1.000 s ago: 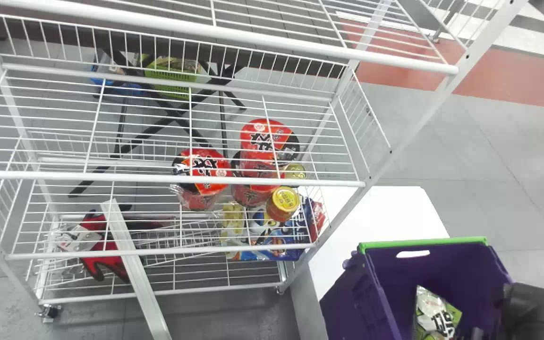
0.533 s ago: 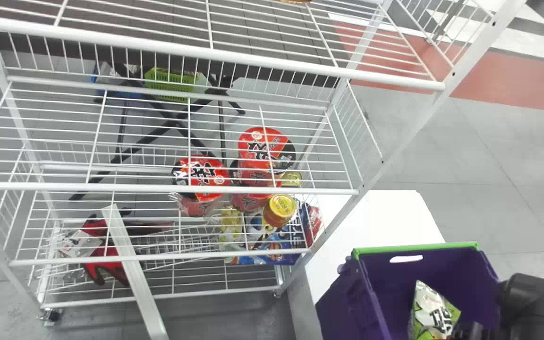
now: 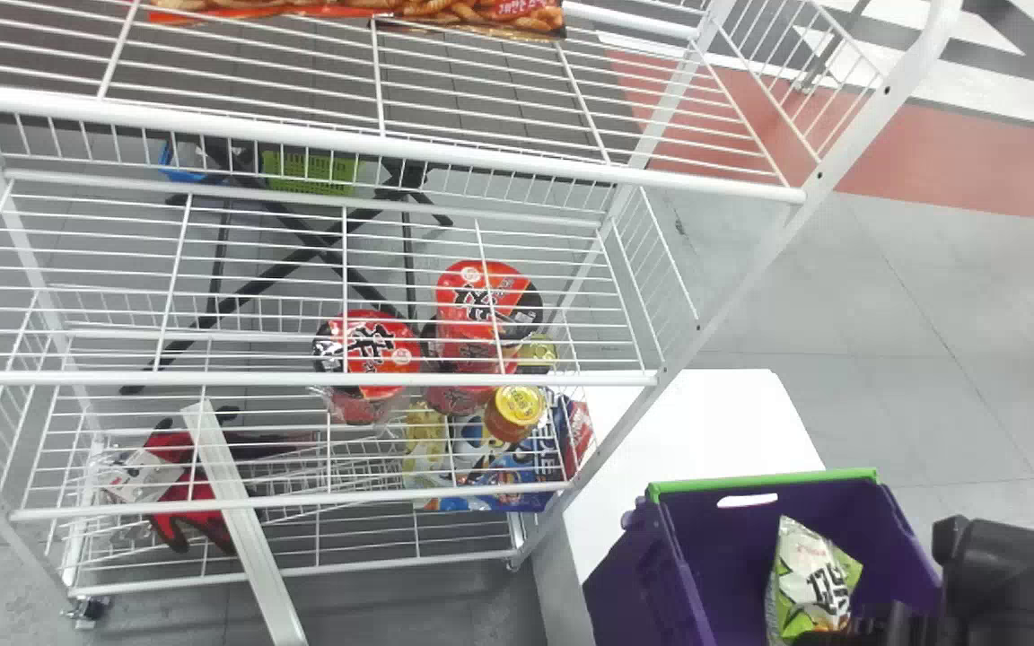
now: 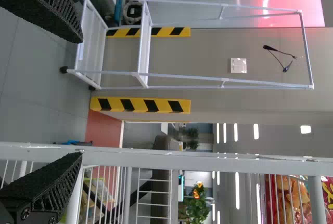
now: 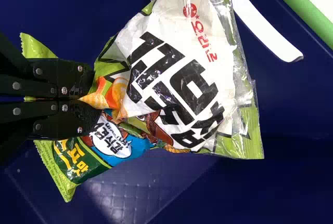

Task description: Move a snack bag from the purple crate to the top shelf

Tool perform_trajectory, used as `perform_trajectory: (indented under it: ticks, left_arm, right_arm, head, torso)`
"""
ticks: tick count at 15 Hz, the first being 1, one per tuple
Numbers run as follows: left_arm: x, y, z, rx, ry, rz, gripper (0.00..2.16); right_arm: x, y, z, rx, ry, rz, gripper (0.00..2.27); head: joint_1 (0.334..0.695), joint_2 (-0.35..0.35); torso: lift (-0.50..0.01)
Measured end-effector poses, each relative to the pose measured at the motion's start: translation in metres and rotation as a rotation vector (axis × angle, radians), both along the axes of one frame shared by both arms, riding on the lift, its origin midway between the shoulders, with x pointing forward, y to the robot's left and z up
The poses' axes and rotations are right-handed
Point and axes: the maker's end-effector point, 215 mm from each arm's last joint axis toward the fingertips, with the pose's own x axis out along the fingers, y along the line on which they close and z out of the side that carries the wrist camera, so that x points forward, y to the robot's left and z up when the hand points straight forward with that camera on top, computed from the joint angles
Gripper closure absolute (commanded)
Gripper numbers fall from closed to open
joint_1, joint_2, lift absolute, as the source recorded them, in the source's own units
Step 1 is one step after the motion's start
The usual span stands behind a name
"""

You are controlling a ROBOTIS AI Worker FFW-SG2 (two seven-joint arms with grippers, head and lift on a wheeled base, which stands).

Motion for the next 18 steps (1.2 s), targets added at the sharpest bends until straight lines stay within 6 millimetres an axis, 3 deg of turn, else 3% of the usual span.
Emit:
perform_trajectory:
  ticks: [6, 12, 18]
  left_arm:
    - [-0.004, -0.022, -0.016, 0.009, 0.044, -0.015, 0.01]
    - [0.008, -0.050, -0.026, 0.008, 0.076, -0.047, 0.01]
    - [0.016, -0.056, -0.030, 0.003, 0.088, -0.049, 0.01]
  right_arm:
    - [-0.025, -0.022, 0.016, -0.014, -0.021, -0.002, 2.14]
    - [-0.037, -0.036, 0.023, -0.009, -0.035, -0.028, 2.15]
    - [-0.039, -0.046, 0.026, -0.023, -0.039, -0.026, 2.14]
  head:
    - [0.695, -0.350]
    - [0.695, -0.350]
    - [0.695, -0.350]
  torso:
    - [-0.261]
    - [-0.237]
    - [-0.213]
